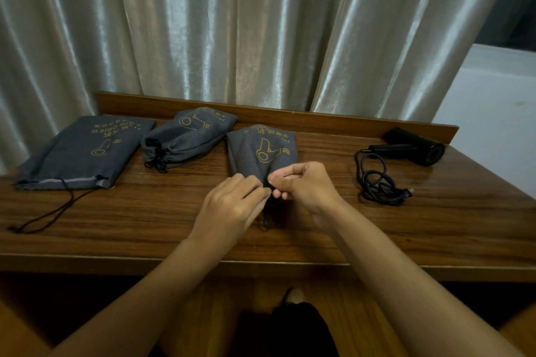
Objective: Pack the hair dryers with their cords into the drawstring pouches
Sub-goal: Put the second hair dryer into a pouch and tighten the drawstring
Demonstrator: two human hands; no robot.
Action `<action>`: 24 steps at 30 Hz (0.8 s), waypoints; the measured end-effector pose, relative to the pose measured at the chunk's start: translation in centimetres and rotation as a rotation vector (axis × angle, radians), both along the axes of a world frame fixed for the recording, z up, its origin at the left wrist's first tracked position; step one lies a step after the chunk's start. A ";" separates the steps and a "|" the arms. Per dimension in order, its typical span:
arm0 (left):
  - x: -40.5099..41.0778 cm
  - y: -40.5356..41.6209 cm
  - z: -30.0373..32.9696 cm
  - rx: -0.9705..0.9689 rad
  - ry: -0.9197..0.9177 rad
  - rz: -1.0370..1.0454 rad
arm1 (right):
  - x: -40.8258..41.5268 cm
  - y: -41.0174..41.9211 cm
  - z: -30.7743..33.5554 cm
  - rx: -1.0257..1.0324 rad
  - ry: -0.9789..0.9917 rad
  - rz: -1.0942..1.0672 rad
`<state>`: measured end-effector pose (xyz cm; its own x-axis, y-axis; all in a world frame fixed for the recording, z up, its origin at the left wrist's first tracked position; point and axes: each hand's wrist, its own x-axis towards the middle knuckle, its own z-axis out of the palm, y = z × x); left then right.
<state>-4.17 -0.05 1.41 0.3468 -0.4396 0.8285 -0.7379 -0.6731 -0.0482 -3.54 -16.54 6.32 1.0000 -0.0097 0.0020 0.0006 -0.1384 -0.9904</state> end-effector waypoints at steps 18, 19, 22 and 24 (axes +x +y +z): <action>0.2 -1.9 1.0 -0.711 0.698 -0.069 | -0.8 -0.3 -0.5 -0.319 -0.381 0.021; 0.3 -2.0 1.2 -0.734 0.725 -0.055 | -1.0 -0.4 -0.7 -0.406 -0.462 -0.008; 0.3 -2.3 1.4 -0.669 0.704 0.028 | -1.4 -0.4 -1.4 -0.622 -0.705 -0.057; 0.0 -2.6 1.5 -0.589 0.650 0.088 | -1.4 -0.5 -1.9 -0.700 -0.804 -0.083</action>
<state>-4.21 -2.65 2.90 0.8407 0.0474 0.5394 -0.4432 -0.5120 0.7358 -4.93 -17.01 4.44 0.6992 0.1813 0.6916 0.5823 -0.7056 -0.4038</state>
